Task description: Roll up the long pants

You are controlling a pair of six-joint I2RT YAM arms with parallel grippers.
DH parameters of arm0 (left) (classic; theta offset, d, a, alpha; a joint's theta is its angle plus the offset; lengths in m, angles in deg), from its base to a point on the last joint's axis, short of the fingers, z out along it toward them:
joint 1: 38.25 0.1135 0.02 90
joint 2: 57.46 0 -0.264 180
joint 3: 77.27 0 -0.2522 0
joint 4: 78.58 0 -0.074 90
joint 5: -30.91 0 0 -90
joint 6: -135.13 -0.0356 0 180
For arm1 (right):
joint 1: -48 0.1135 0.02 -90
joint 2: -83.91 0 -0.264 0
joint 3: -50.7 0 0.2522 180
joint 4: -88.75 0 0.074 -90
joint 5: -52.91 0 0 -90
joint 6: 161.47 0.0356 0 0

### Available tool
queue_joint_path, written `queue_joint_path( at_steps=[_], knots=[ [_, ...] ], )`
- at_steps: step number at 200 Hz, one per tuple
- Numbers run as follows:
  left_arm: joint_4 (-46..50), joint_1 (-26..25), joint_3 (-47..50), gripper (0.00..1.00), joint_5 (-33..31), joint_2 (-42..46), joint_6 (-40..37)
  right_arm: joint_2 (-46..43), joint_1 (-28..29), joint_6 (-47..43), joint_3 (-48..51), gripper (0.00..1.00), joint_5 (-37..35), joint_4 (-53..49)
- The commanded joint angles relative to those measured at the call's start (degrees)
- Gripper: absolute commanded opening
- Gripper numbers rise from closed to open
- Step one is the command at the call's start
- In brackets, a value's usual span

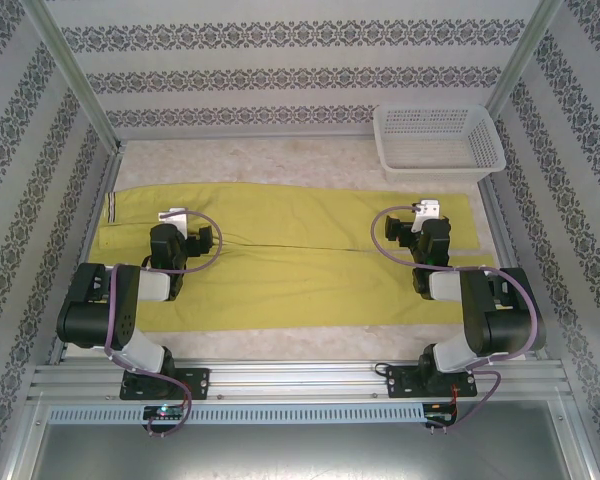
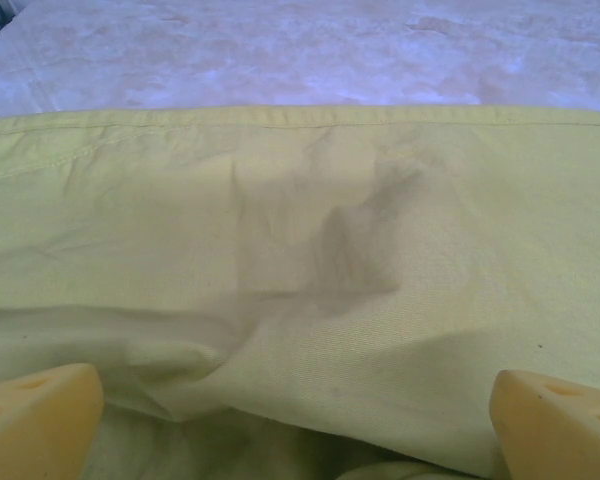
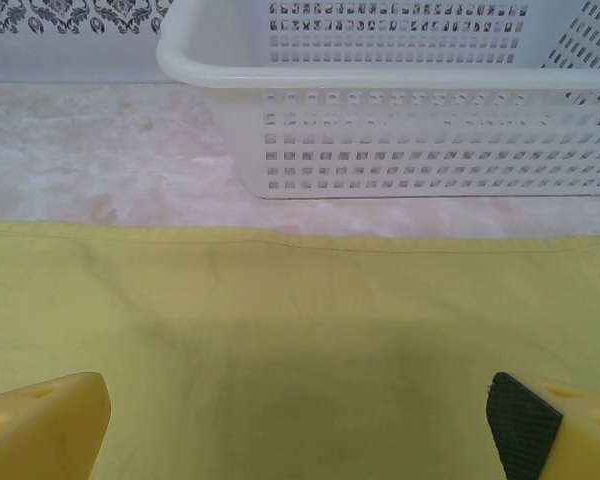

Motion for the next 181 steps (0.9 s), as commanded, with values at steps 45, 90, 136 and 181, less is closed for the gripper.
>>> queue_joint_path(
  at_steps=[45,90,136,181],
  knots=[
    [-1.8,-0.1,-0.7,1.0,0.2,-0.1,-0.8,0.1,-0.2,-0.1,0.1,0.98,1.0,1.4],
    [-1.8,-0.1,-0.6,1.0,0.2,0.0,-0.8,0.2,-0.2,0.0,-0.1,0.98,1.1,1.3],
    [-1.9,-0.1,-0.7,1.0,0.2,0.0,-0.8,0.2,-0.4,-0.1,0.0,0.98,1.3,1.3],
    [-1.8,-0.1,-0.7,1.0,0.2,0.0,-0.8,0.0,-0.3,-0.1,0.0,0.98,1.5,1.2]
  ],
)
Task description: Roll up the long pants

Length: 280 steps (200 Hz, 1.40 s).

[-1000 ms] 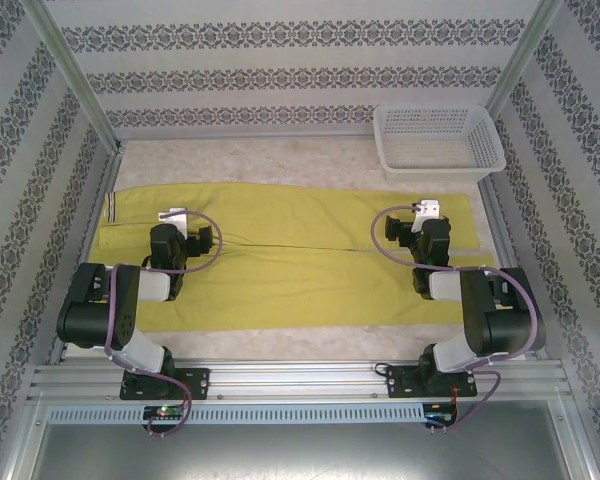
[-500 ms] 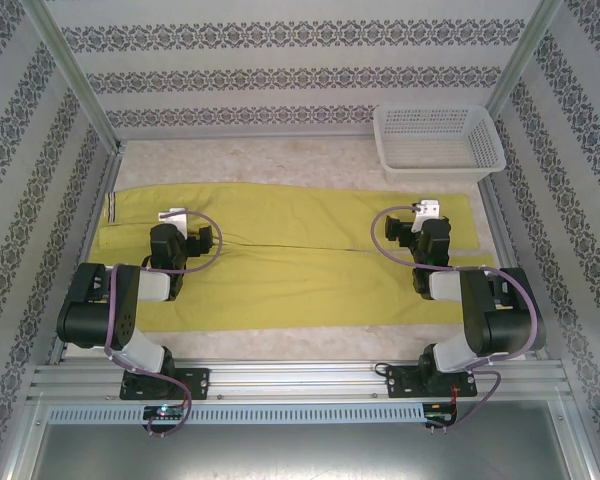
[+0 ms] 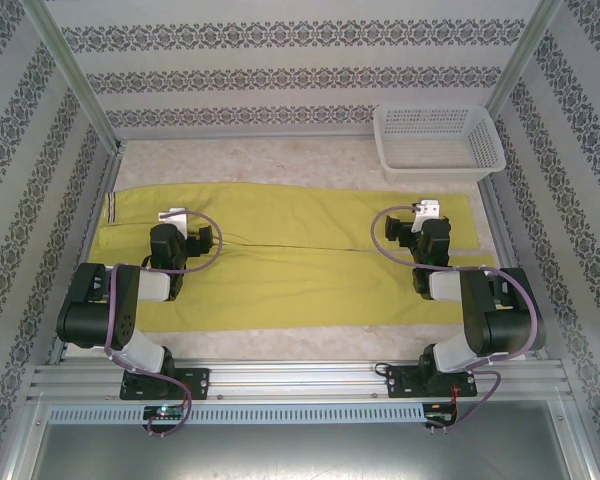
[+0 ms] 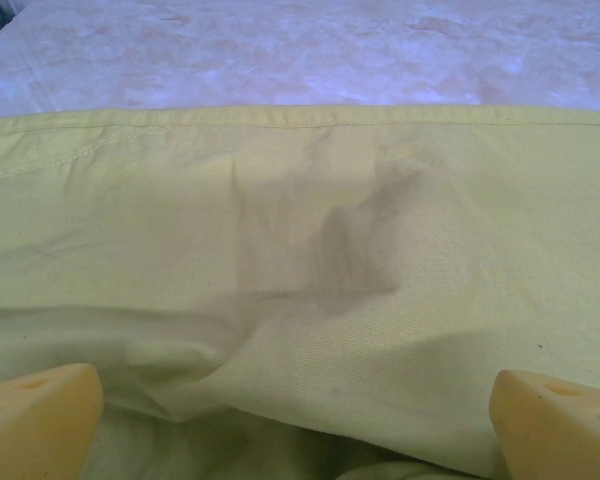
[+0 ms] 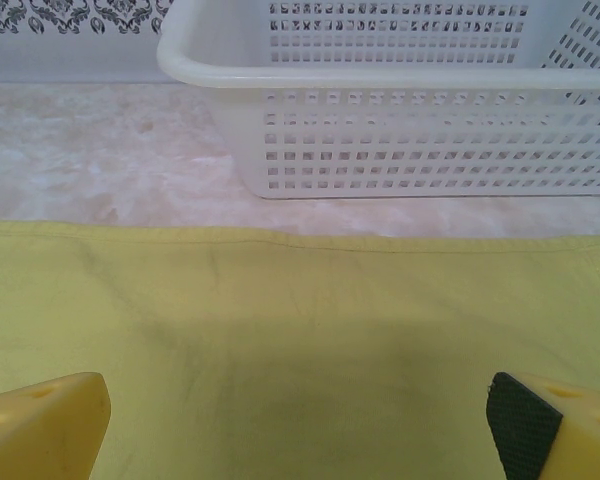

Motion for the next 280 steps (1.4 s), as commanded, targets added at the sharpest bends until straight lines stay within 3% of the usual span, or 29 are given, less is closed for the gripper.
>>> queue_joint_path(
  at_steps=[1,25,40,55,67,86,105,119,130,153,173,186,201,211,235,253,266,280],
  knots=[
    [-1.8,-0.1,-0.7,1.0,0.2,0.0,-0.8,0.0,-0.2,-0.1,0.0,0.98,1.5,1.2],
    [-1.9,-0.1,-0.6,1.0,0.2,0.0,-0.8,-2.0,-0.7,0.8,-2.1,0.98,1.8,-2.9],
    [-1.9,-0.1,-0.5,1.0,0.2,0.1,-0.8,-7.7,-0.7,1.9,-10.0,0.98,0.2,-24.0],
    [-2.0,-0.1,-0.9,1.0,-0.9,0.3,-0.5,-12.1,-0.8,1.9,-14.1,0.98,2.4,-30.8],
    [4.9,-0.1,-3.3,1.0,-5.5,2.9,1.6,-16.0,-0.7,2.2,-15.5,0.98,2.5,-33.0],
    [28.3,-0.1,-16.6,1.0,-12.4,2.9,4.3,-19.0,-0.7,7.8,-22.6,0.98,-5.0,-46.0],
    [46.1,-0.1,-30.7,1.0,-5.7,0.9,4.5,-18.1,-0.7,10.5,-30.5,0.98,-9.1,-60.0],
    [51.6,0.3,-35.9,1.0,1.9,2.5,7.2,-17.8,-0.7,10.5,-33.0,0.98,-9.4,-64.5],
    [55.0,1.7,-37.9,1.0,1.9,5.2,13.9,-18.4,-1.0,10.9,-33.7,0.98,-9.0,-66.3],
    [71.9,8.7,-42.7,1.0,-4.6,9.4,34.6,-21.0,-4.0,14.4,-33.6,0.98,-2.4,-66.7],
    [82.7,15.1,-48.1,1.0,4.6,9.6,32.6,-22.6,-9.8,21.3,-33.5,0.98,9.2,-65.7],
    [90.5,19.2,-50.1,1.0,6.8,10.9,36.0,-22.6,-13.4,23.5,-33.9,0.98,17.3,-65.0],
    [98.4,23.4,-49.5,1.0,3.1,14.3,41.4,-22.8,-14.1,22.3,-34.1,0.98,19.3,-64.4],
    [97.2,25.8,-45.2,1.0,1.7,18.3,42.1,-22.9,-14.1,21.0,-34.0,0.98,20.8,-63.9],
    [88.2,36.6,-31.1,1.0,19.6,27.4,44.7,-23.1,-14.4,23.8,-32.1,0.98,20.9,-61.6],
    [86.5,42.2,-23.1,1.0,28.4,31.3,48.1,-22.9,-14.8,25.0,-32.0,0.98,22.3,-62.7],
    [88.9,43.7,-19.4,1.0,27.8,34.7,49.7,-22.2,-15.1,25.3,-31.8,0.98,24.3,-63.0],
    [94.3,44.2,-18.1,1.0,22.9,38.3,49.4,-21.3,-15.2,25.4,-31.9,0.98,25.1,-63.9]
  ],
)
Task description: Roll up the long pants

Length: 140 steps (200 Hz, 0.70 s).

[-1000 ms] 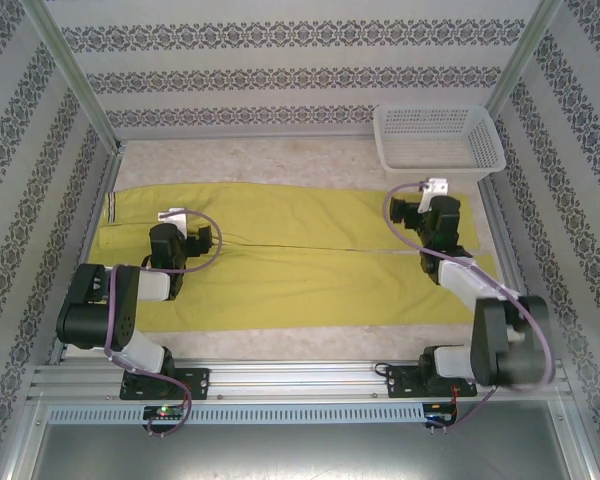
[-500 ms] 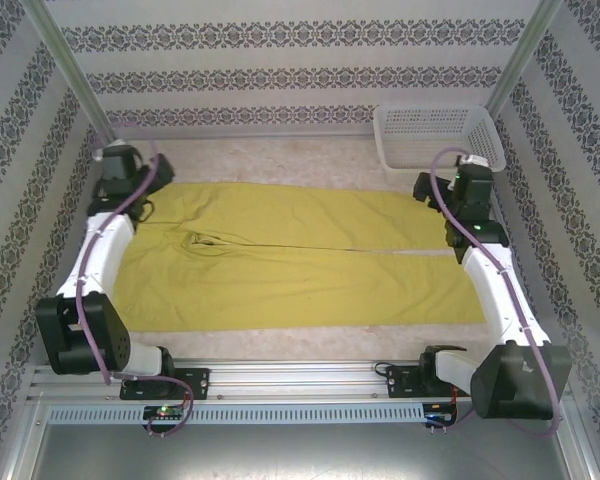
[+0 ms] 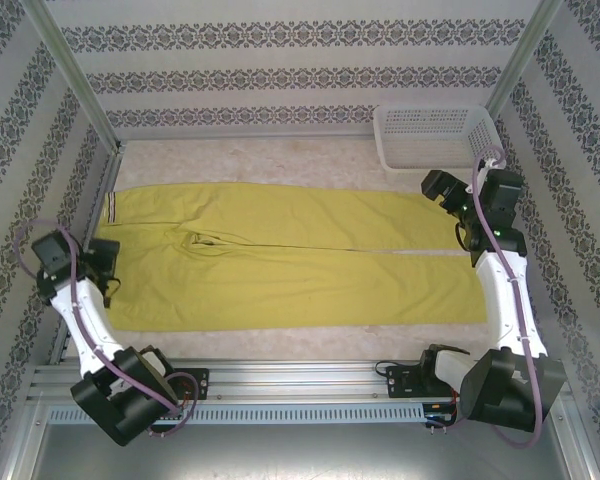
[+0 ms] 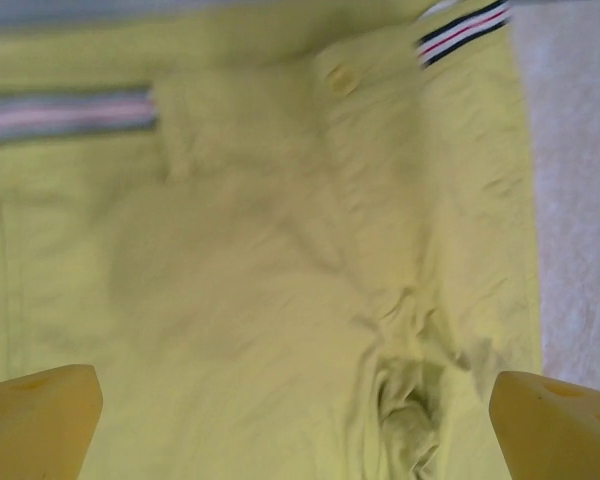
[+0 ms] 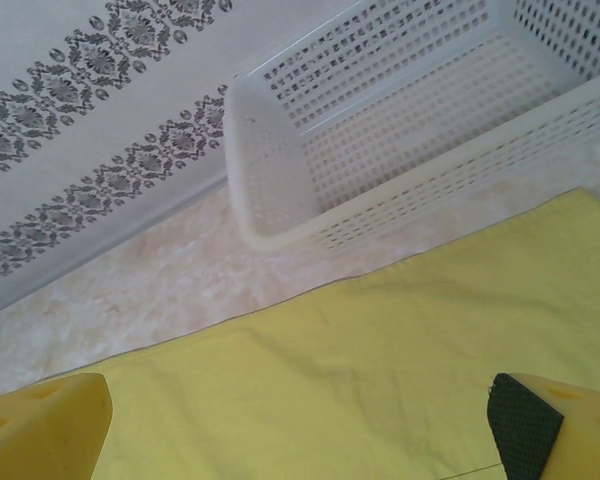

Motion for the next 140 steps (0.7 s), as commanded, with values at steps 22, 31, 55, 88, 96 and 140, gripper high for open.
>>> queue_joint_path(
  at_steps=[22,31,55,88,96,140],
  knots=[
    [12.4,1.4,2.1,1.0,-7.8,9.5,1.2,1.5,-0.8,2.3,1.5,0.98,4.9,-0.3],
    [13.1,1.4,2.4,1.0,-12.1,10.6,0.5,1.5,-0.8,2.7,2.2,0.98,5.3,0.2],
    [15.5,1.5,2.8,1.0,-21.2,12.0,1.4,0.7,-0.8,2.4,2.8,0.98,5.2,-0.5],
    [17.2,1.5,3.1,1.0,-27.3,8.7,6.1,-1.0,-0.9,1.1,2.7,0.98,4.0,-2.7],
    [14.1,1.6,4.6,1.0,-26.4,8.0,6.4,-1.4,-1.0,1.1,2.9,0.98,3.9,-2.8],
    [6.4,2.3,7.5,1.0,-27.9,1.3,8.2,-3.4,-1.4,-0.6,3.3,0.98,3.3,-6.0]
  ],
)
